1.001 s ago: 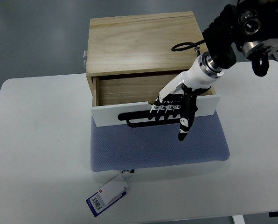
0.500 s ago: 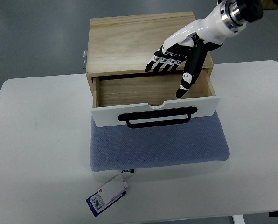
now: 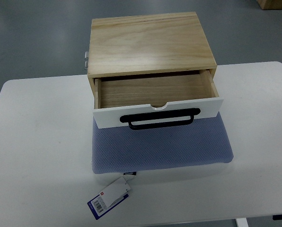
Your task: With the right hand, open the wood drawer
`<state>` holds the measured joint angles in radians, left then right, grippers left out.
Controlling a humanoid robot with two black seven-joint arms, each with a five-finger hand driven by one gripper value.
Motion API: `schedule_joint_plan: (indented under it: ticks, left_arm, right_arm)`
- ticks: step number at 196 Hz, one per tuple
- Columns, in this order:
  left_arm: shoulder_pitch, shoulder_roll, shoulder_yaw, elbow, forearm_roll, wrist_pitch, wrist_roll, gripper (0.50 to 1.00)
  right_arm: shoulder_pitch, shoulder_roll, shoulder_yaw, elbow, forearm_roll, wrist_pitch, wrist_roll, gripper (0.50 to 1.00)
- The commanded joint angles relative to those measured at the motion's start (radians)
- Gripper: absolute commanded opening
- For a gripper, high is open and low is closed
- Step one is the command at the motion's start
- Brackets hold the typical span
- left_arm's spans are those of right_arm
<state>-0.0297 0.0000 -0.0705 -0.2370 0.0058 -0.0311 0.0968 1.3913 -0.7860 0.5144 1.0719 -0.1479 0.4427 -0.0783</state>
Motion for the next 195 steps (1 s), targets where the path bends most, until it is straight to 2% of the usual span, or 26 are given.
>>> schedule_joint_plan:
  ticks: [1,33,54,78,96,157,195]
  left_arm:
    - [-0.001,0.0,0.0,0.001,0.0,0.0,0.0,1.0]
    - [0.001,0.0,-0.002,0.001,0.0,0.0,0.0,1.0]
    - [0.001,0.0,0.0,0.001,0.0,0.0,0.0,1.0]
    - [-0.001,0.0,0.0,0.002,0.0,0.0,0.0,1.0]
    - [0.001,0.0,-0.002,0.005,0.0,0.0,0.0,1.0]
    - [0.001,0.0,0.001,0.001,0.002,0.0,0.0,1.0]
    - [-0.001,0.0,0.0,0.001,0.0,0.0,0.0,1.0]
  right_arm:
    - [-0.163,0.082,0.162,-0.087,0.001,-0.101,0.118,0.94]
    - [-0.324,0.28,0.349,-0.277,0.002,-0.257,0.281,0.94]
    - [-0.414,0.418,0.512,-0.406,0.014,-0.279,0.351,0.94]
    - [-0.468,0.543,0.654,-0.524,0.027,-0.279,0.359,0.942]
    - [-0.494,0.583,0.727,-0.57,0.036,-0.266,0.359,0.944]
    - [-0.525,0.64,0.743,-0.569,0.053,-0.262,0.359,0.946]
    - [-0.531,0.646,0.743,-0.569,0.053,-0.226,0.359,0.946]
